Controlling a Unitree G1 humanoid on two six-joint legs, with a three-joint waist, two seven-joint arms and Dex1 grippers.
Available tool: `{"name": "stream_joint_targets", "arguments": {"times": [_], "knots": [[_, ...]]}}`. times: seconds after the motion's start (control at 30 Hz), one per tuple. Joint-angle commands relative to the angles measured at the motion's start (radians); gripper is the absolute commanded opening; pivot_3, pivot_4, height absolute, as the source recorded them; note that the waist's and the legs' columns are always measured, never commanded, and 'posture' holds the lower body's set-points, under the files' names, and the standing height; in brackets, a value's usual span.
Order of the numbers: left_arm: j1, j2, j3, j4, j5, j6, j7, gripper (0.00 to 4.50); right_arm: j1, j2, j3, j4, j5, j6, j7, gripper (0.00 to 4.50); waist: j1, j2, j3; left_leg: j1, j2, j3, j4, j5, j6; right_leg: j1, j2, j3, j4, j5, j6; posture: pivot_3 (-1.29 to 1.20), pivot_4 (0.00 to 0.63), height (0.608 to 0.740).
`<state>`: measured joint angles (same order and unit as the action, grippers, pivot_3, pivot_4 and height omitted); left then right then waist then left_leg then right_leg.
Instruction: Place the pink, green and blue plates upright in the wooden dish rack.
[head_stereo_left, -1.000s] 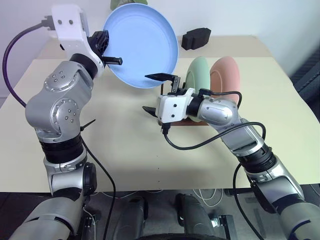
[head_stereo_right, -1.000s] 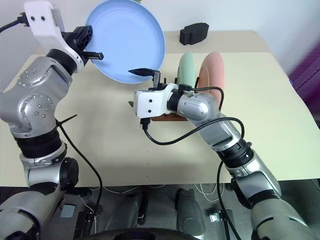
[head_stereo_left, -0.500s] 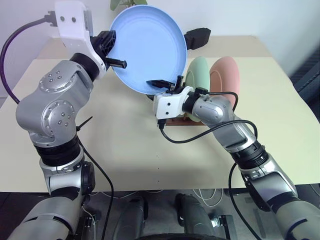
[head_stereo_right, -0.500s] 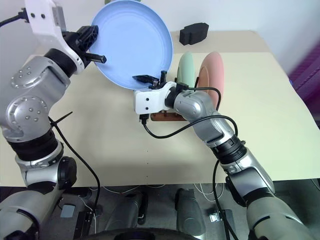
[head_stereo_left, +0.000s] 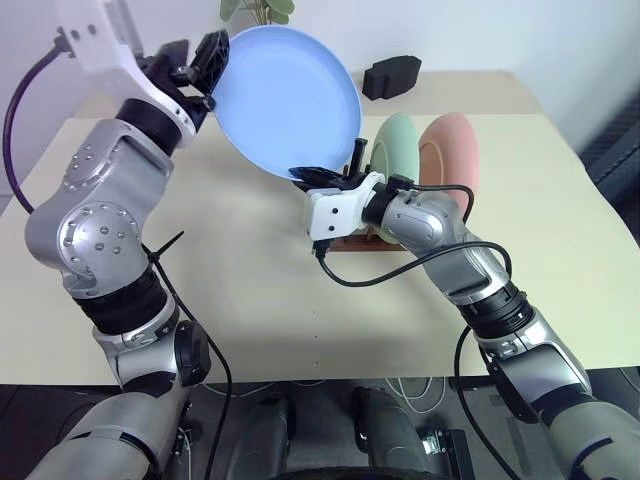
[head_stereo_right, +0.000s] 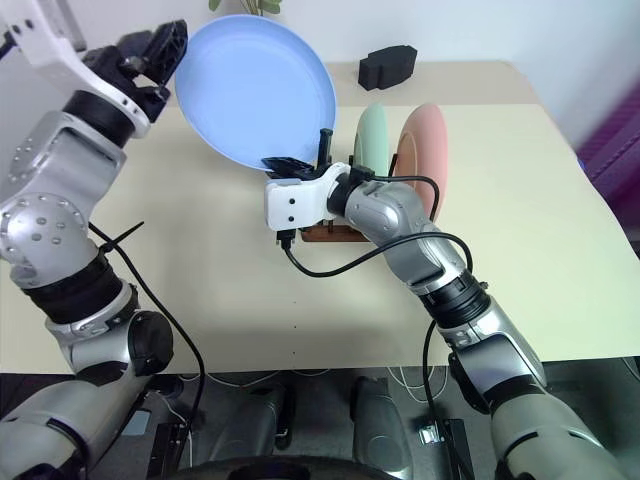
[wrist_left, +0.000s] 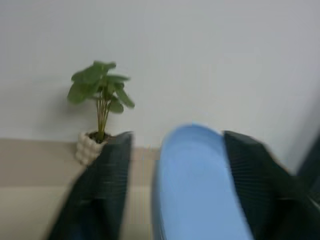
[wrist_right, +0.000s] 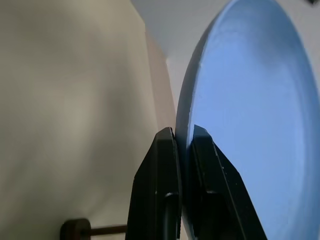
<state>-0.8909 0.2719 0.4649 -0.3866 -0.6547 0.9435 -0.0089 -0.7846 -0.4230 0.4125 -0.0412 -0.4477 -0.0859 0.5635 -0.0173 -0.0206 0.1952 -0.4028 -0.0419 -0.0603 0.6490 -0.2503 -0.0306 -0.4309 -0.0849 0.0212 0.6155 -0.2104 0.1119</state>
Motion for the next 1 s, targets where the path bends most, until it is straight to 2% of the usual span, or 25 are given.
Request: {"name": "stream_joint_targets", "arguments": {"times": [0.03, 0.23, 0.43, 0.6, 0.77, 1.0], "knots": [[-0.038, 0.042, 0.057, 0.007, -0.005, -0.082, 0.023, 4.48, -0.030, 0.002, -0.045, -0.022, 0.003, -0.040, -0.030, 0.00, 0.000, 0.000, 0.000, 0.000, 0.000, 0.000, 0.000, 0.000, 0.000, 0.000, 0.000, 0.000, 0.000, 0.000, 0.000, 0.00, 0.150, 0.730], [0.019, 0.168, 0.172, 0.094, -0.011, -0.217, -0.025, 4.48, -0.048, 0.044, -0.103, -0.029, 0.086, -0.034, -0.041, 0.00, -0.003, 0.000, 0.000, 0.000, 0.001, 0.000, 0.000, 0.000, 0.000, 0.000, 0.001, 0.000, 0.000, 0.000, -0.001, 0.00, 0.150, 0.730], [0.313, 0.313, 0.119, 0.125, 0.041, -0.285, -0.233, 4.48, -0.053, 0.194, -0.208, -0.145, 0.407, 0.178, 0.038, 0.00, -0.002, 0.000, 0.000, 0.001, 0.003, -0.001, -0.001, -0.002, 0.003, 0.000, 0.002, 0.000, 0.001, 0.001, -0.002, 0.00, 0.150, 0.730], [0.522, 0.326, 0.080, 0.116, 0.062, -0.347, -0.347, 4.48, -0.041, 0.277, -0.301, -0.281, 0.705, 0.476, 0.059, 0.00, 0.005, 0.000, 0.000, 0.001, 0.004, -0.004, -0.001, -0.002, 0.003, 0.000, 0.002, 0.000, 0.001, 0.002, -0.003, 0.00, 0.150, 0.730], [0.693, 0.339, -0.023, 0.018, 0.081, -0.425, -0.497, 4.48, 0.009, 0.317, -0.417, -0.386, 0.977, 0.761, -0.028, 0.00, 0.004, 0.000, 0.000, 0.001, 0.005, -0.004, -0.001, -0.002, 0.003, 0.000, 0.001, 0.000, 0.001, 0.002, -0.004, 0.00, 0.150, 0.730], [0.842, 0.362, -0.133, -0.084, 0.062, -0.483, -0.677, 4.48, 0.055, 0.398, -0.556, -0.425, 1.231, 0.962, -0.241, 0.00, -0.003, 0.001, 0.000, 0.001, 0.007, -0.002, -0.003, -0.002, 0.003, -0.003, 0.001, 0.001, 0.002, 0.002, -0.009, 0.00, 0.150, 0.730]]}}
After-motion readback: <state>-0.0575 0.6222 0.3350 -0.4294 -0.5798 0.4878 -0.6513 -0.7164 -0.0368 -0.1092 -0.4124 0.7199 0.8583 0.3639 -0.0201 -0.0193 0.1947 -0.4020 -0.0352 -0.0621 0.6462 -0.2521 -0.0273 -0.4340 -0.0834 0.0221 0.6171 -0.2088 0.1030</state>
